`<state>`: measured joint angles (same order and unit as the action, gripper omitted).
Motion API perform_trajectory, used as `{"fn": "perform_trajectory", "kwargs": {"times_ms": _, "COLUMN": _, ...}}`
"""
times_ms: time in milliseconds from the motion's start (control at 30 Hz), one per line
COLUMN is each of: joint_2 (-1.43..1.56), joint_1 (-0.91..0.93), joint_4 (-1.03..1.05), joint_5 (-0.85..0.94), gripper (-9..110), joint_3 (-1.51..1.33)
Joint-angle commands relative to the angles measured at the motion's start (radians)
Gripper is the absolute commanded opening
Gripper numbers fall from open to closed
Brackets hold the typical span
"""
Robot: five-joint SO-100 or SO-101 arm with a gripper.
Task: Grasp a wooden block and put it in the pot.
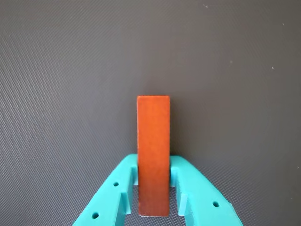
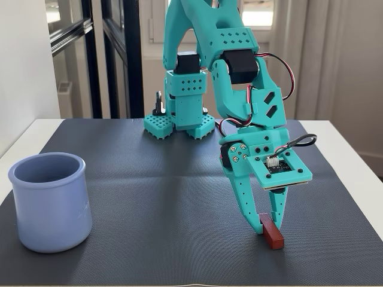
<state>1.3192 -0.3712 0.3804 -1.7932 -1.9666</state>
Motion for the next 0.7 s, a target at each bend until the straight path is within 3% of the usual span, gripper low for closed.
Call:
{"fn": "perform_trajectory", "kwargs": {"times_ms": 0, "joint_2": 0.003, "joint_1": -0.002, "joint_4": -0.006, "joint_5": 0.017, "gripper": 0, "joint_3": 0.018}}
{"fn": "perform_trajectory", "kwargs": {"times_ms": 667, "joint_2": 0.161, "joint_1": 0.140, "joint_4": -0.002, "joint_5": 0.187, "gripper": 1, "joint_3": 0.037}}
